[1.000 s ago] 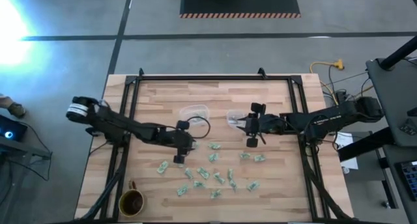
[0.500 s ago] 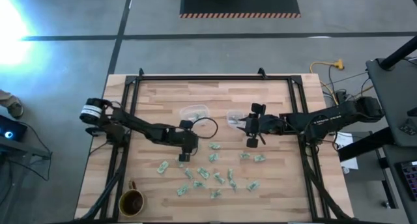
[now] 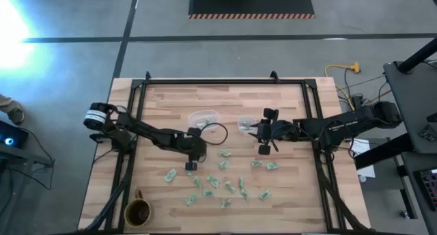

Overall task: Pick and place Stevia / Truvia into bins
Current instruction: Put the stevia packet into the transparent oval container

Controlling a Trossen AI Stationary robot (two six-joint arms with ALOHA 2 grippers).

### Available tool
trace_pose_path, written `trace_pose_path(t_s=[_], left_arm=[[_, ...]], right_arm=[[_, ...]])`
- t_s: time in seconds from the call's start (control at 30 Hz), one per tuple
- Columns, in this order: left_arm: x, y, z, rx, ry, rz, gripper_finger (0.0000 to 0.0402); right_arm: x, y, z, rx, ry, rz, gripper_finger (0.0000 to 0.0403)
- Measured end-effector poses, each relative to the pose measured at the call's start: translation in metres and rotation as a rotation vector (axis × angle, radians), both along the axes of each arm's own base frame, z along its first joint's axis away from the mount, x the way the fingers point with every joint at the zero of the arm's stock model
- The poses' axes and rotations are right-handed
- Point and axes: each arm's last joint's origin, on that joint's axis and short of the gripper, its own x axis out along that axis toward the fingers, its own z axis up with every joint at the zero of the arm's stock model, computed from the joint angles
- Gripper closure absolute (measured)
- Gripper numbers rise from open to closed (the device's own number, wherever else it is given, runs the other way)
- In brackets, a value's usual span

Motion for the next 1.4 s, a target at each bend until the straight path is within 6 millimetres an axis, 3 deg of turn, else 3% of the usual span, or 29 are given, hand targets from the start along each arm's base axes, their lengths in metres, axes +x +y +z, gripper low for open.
trace_pose_path(t_s=[0.13, 0.3, 0.57, 0.73, 1.07, 1.4], left_arm=[[0.001, 0.000, 0.001, 0.019, -0.001, -0.029, 0.0393], [0.006, 0.001, 0.009, 0.091, -0.031, -0.048, 0.0392], [0.014, 0.009, 0.038, 0.399, -0.175, 0.078, 0.0391], [0.014, 0.019, 0.051, 0.501, -0.206, 0.100, 0.0391], [0.001, 0.079, 0.040, 0.527, -0.117, 0.309, 0.0391], [-0.004, 0.084, 0.034, 0.493, -0.102, 0.335, 0.0387]], right_arm=[[0.000, 0.000, 0.000, 0.000, 0.000, 0.000, 0.0281], [0.000, 0.000, 0.000, -0.001, 0.002, 0.003, 0.0286], [0.000, 0.000, 0.000, -0.001, 0.002, 0.003, 0.0285], [0.000, 0.000, 0.000, 0.000, 0.001, 0.002, 0.0291], [0.000, 0.000, 0.000, -0.002, 0.000, 0.003, 0.0302], [0.000, 0.000, 0.000, 0.000, 0.000, 0.002, 0.0302]])
